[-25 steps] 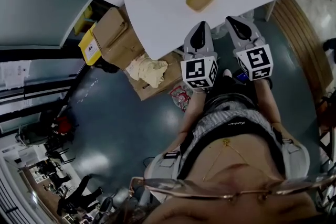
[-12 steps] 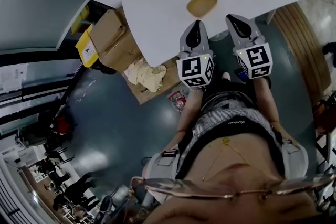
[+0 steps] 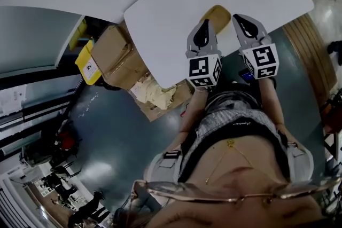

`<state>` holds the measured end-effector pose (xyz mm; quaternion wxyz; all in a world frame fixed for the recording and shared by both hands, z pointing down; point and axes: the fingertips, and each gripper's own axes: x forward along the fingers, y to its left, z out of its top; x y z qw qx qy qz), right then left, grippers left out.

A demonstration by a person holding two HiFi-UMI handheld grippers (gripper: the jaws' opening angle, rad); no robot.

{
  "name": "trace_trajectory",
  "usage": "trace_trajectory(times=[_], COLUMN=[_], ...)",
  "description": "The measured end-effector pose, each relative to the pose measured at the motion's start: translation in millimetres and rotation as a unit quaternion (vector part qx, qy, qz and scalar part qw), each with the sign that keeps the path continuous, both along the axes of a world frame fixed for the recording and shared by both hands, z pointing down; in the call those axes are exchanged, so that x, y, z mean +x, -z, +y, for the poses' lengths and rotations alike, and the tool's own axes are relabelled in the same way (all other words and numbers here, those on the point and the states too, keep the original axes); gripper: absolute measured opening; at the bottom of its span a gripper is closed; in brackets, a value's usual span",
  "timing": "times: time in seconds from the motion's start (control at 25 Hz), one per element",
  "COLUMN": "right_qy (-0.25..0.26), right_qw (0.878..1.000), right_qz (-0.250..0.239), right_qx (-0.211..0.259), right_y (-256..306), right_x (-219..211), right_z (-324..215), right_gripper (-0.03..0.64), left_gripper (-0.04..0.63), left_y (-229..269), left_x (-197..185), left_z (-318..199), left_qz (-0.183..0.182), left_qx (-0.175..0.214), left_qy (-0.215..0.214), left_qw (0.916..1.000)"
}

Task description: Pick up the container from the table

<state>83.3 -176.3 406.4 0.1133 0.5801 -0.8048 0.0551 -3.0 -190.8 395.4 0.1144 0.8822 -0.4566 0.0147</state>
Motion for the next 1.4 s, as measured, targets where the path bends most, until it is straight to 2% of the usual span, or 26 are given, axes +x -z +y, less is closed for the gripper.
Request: trace_trajectory(times=[0.28,0.68,1.0,1.4], right_qy=[-0.010,-0.002,0.038,0.103], right_qw=[1.000,0.999,0.996,0.989], right_qz=[0.015,0.023,0.042,0.043], right_qx=[-0.003,-0.031,-0.063,-0.097], right_y=[-8.3,-25.2,-52.8,-83.2], right_x=[-18.4,-32.2,-11.7,9.3], right_z=[-37.4,-68.8,-102.5,-130.1], right_gripper=[0.026,0.026,0.026,0.026], left_gripper=[0.000,0.000,0.000,0.000], left_y=[-19.9,-32.9,-58.4,-88.3], left_x=[-17.3,-28.6,-28.1,-19.4], left_z=[-32.4,-56.0,-81.7,-93.0], left_qz=[0.001,-0.005,-0.017,-0.040], left_qx=[-0.021,-0.039,-0.065,-0.096], left_qy=[-0.016,-0.007,0.053,0.126], left_qw=[0.9996,0.9992,0.9964,0.9865])
